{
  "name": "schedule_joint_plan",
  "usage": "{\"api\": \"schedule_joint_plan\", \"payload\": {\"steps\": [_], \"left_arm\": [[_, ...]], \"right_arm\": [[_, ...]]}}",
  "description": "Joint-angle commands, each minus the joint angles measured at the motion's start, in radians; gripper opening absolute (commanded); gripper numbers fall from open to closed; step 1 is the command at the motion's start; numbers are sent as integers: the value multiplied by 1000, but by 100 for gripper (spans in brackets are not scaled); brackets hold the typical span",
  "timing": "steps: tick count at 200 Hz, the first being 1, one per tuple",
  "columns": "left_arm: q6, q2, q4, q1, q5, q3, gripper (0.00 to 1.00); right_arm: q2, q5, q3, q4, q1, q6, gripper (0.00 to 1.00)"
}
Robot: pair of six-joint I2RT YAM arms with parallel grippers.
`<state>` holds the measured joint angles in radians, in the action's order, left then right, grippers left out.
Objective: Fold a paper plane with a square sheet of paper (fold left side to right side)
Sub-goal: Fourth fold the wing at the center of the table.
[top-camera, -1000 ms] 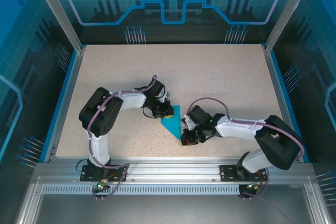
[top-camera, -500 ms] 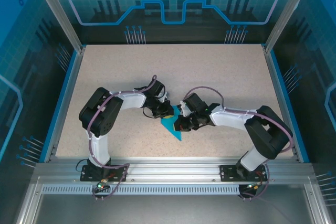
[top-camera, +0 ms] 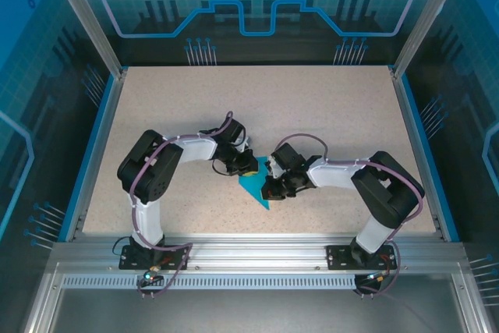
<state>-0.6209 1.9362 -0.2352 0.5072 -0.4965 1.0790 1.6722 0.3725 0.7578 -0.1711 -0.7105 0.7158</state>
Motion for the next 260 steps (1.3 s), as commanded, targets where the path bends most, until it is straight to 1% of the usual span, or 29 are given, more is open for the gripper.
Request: {"api": "schedule_joint_plan", "payload": {"steps": [1,23,49,94,116,168,260], "left_arm": [[45,-8,-83,0,74,23,17],[66,-39,-76,-1,51,53,22],[72,-83,-1,-12,-38,42,23],[63,-203,133,-13,-119,-92,18],[47,-235,174,-6,-141,-163,15],[15,-199,270,37,-183,-240,11],[14,-105,288,58,-186,-218,10]], "right_arm": [[40,-49,-54,-67,12,2,0],[62,-49,-66,-63,18,-12,0],[73,-45,-78,-52,25,-29,0],[83,-30,-84,-41,36,-56,0],[84,-30,-85,-41,38,-65,0],[85,-25,-77,-45,43,-73,0],[98,-24,-60,-65,45,-82,0]]}}
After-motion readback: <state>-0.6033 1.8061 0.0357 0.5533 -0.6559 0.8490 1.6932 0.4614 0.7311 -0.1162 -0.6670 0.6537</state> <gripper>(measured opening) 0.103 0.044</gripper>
